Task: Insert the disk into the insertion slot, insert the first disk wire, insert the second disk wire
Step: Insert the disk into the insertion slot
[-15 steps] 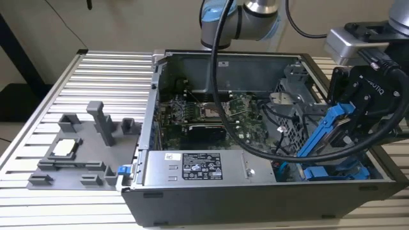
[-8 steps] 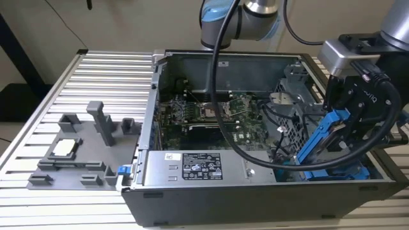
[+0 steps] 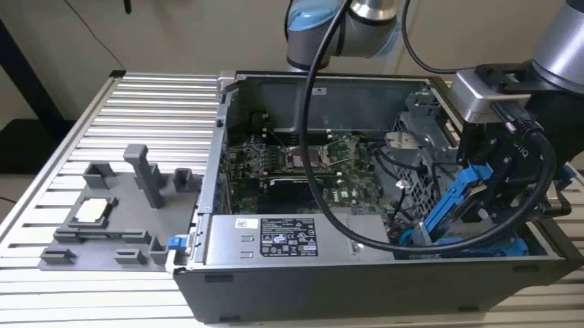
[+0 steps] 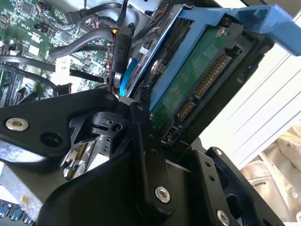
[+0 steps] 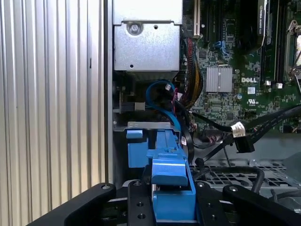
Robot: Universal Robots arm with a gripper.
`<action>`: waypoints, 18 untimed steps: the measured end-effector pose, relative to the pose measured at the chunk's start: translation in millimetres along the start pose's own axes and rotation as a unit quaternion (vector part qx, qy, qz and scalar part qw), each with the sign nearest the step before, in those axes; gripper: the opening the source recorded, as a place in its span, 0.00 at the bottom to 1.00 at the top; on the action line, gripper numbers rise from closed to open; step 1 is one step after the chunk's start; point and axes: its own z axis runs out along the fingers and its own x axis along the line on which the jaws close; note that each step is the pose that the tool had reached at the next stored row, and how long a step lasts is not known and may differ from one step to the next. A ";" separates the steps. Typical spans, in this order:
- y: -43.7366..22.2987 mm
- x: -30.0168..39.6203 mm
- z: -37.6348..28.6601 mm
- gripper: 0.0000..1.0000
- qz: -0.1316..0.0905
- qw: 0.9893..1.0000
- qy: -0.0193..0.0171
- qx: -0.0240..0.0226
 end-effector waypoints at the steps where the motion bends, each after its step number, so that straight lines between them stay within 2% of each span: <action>1: 0.0 0.0 0.0 0.33 0.000 1.000 0.000 0.000; 7: 0.0 0.0 0.1 0.33 0.000 1.000 0.000 0.000; 8: 0.0 0.0 0.1 0.35 0.000 1.000 0.000 0.000; 9: 0.0 0.0 0.1 0.41 0.000 1.000 0.000 0.000; 12: 0.0 0.0 -0.3 0.41 0.000 1.000 0.000 0.000; 14: 0.0 0.0 -4.5 0.41 0.000 1.000 0.000 0.000; 18: 0.1 0.1 -22.3 0.41 0.000 1.000 0.000 0.000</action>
